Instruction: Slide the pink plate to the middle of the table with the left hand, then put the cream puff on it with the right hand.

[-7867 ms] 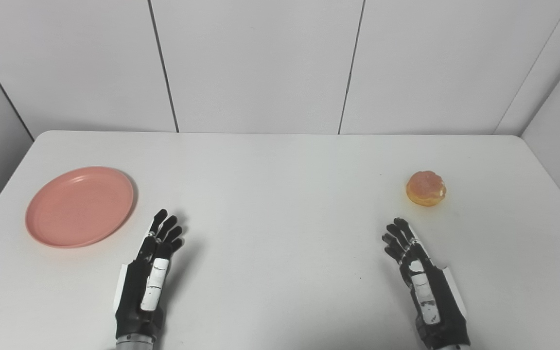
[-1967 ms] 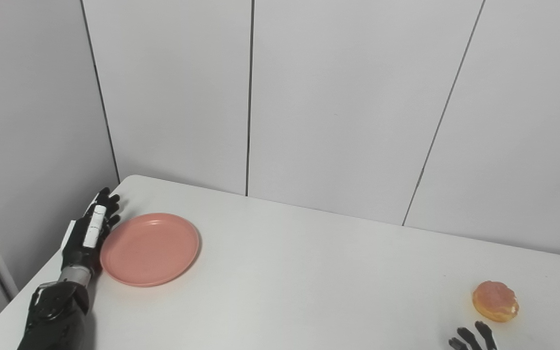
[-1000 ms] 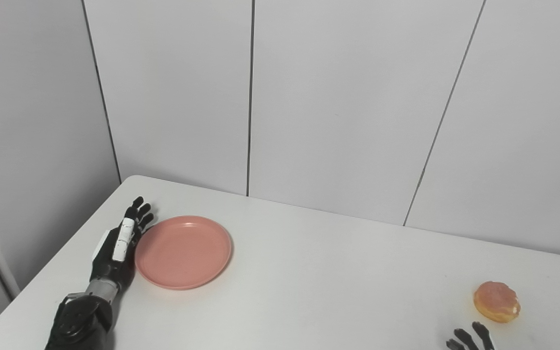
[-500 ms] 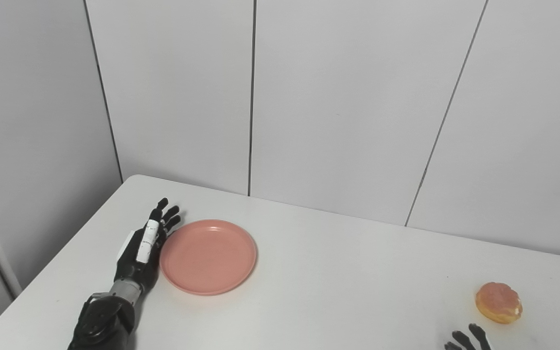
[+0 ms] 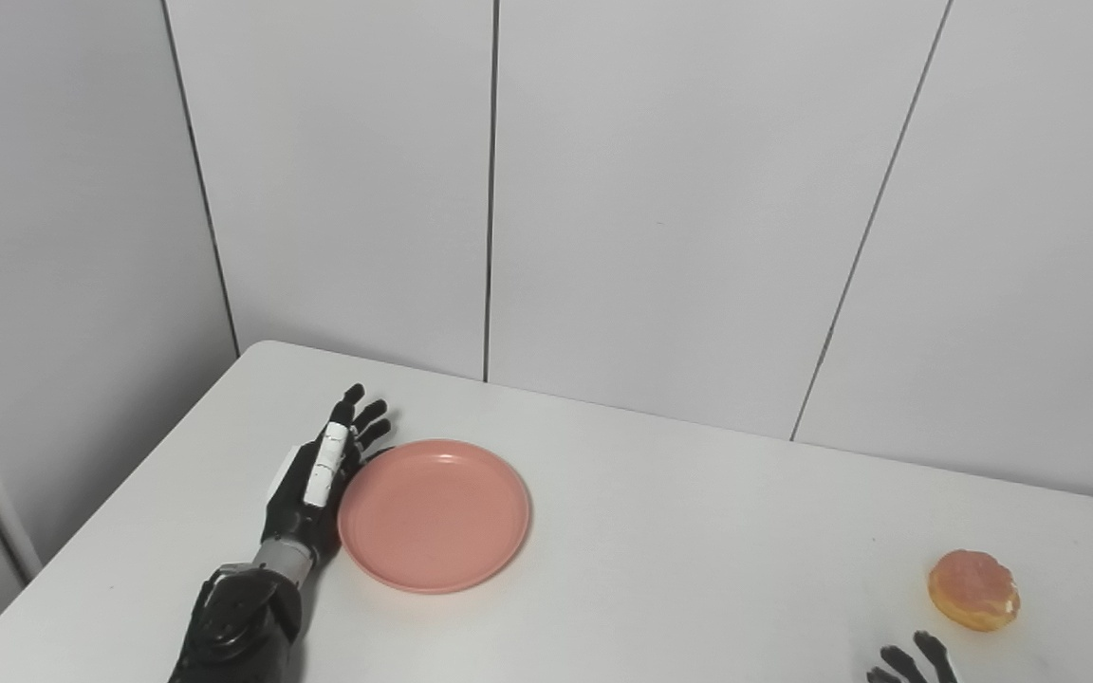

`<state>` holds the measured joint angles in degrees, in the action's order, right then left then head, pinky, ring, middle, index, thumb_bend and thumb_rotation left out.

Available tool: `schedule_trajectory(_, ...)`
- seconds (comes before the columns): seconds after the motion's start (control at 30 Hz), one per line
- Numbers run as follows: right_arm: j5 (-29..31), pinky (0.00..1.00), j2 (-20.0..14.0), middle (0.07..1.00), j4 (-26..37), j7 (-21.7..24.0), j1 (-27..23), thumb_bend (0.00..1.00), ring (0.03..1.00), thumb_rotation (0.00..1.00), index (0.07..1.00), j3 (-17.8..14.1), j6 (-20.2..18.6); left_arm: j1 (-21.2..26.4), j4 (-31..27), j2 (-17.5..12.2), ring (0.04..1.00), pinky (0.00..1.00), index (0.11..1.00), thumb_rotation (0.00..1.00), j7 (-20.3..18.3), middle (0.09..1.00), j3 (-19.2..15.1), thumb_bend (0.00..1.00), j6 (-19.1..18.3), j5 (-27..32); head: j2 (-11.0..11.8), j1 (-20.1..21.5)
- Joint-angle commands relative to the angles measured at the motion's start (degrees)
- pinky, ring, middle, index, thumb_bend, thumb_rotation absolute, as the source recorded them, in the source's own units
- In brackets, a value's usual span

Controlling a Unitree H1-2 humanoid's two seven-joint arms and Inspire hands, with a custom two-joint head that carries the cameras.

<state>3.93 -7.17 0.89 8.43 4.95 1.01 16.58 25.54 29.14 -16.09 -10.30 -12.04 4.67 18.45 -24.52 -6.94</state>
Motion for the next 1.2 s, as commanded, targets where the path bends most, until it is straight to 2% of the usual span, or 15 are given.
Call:
schedule_trajectory(0.0, -0.30, 0.86, -0.57, 0.889, -3.70, -0.10, 2.12, 0.90, 0.850, 1.00, 0.961, -0.31, -0.51, 0.75, -0.46, 0.65, 0.925, 0.81, 0.947, 0.87, 0.20, 0.922, 0.57, 0.96, -1.50, -0.64, -0.09, 0.06)
schedule_trajectory(0.13, -0.24, 0.86, -0.56, 0.887, -3.43, -0.04, 2.26, 0.90, 0.848, 1.00, 0.957, -0.26, -0.62, 0.49, -1.46, 1.65, 0.935, 0.84, 0.952, 0.87, 0.11, 0.929, 1.30, 0.93, -2.93, -0.53, -0.31, 0.19)
schedule_trajectory(0.4, -0.52, 0.85, -0.44, 0.884, -2.68, -0.11, 2.60, 0.90, 0.846, 1.00, 0.952, -0.09, -0.96, 0.07, -1.50, 2.86, 0.935, 0.83, 0.960, 0.87, -0.46, 0.933, 2.90, 0.93, -3.20, -0.81, -0.80, 0.68)
schedule_trajectory(0.63, -1.24, 0.84, -0.39, 0.884, -2.33, -0.23, 2.69, 0.91, 0.845, 1.00, 0.956, 0.05, -0.90, -0.26, -1.12, 4.07, 0.941, 0.83, 0.959, 0.86, -0.85, 0.933, 3.06, 0.94, -3.20, -0.18, -1.27, 1.29)
schedule_trajectory(0.77, -1.53, 0.84, -0.28, 0.881, -1.82, -0.30, 2.83, 0.89, 0.840, 1.00, 0.949, 0.24, -1.03, -0.51, -0.97, 4.90, 0.946, 0.87, 0.955, 0.83, -0.90, 0.938, 2.72, 0.97, -3.36, 0.44, -1.63, 1.77)
schedule_trajectory(0.8, -1.81, 0.84, -0.25, 0.880, -1.48, -0.28, 2.78, 0.89, 0.840, 1.00, 0.949, 0.42, -1.32, -0.52, -1.09, 5.25, 0.946, 0.87, 0.955, 0.83, -0.58, 0.938, 2.77, 0.97, -3.50, 0.25, -3.08, 3.42)
schedule_trajectory(0.87, -2.44, 0.84, -0.06, 0.884, -0.72, -0.38, 2.74, 0.90, 0.846, 1.00, 0.950, 0.75, -2.00, -0.55, -1.50, 5.74, 0.939, 0.82, 0.949, 0.84, -0.19, 0.929, 2.71, 0.98, -3.94, 0.14, -3.99, 5.05)
schedule_trajectory(1.0, -4.29, 0.83, 0.69, 0.881, 0.47, -1.04, 2.67, 0.91, 0.841, 1.00, 0.948, 1.31, -2.91, -0.46, -1.74, 6.11, 0.937, 0.84, 0.963, 0.86, -0.99, 0.927, 2.95, 0.97, -4.21, 0.31, -5.15, 8.08)
schedule_trajectory(1.07, -4.72, 0.83, 1.05, 0.880, 0.74, -1.23, 2.62, 0.90, 0.839, 1.00, 0.947, 1.42, -3.13, -0.42, -1.64, 6.02, 0.939, 0.85, 0.973, 0.88, -1.45, 0.934, 3.14, 0.96, -4.14, 0.25, -5.24, 8.32)
schedule_trajectory(1.1, -5.13, 0.83, 1.55, 0.880, 1.22, -1.39, 2.56, 0.90, 0.839, 1.00, 0.947, 1.67, -3.56, -0.40, -1.80, 5.99, 0.939, 0.85, 0.974, 0.88, -1.66, 0.934, 3.24, 0.96, -4.48, 0.28, -6.06, 11.06)
schedule_trajectory(1.17, -5.92, 0.82, 2.39, 0.880, 2.15, -1.64, 2.44, 0.90, 0.834, 1.00, 0.945, 2.12, -4.56, -0.34, -1.92, 6.05, 0.937, 0.86, 0.963, 0.87, -1.85, 0.934, 3.35, 0.96, -4.97, 0.30, -6.39, 12.31)
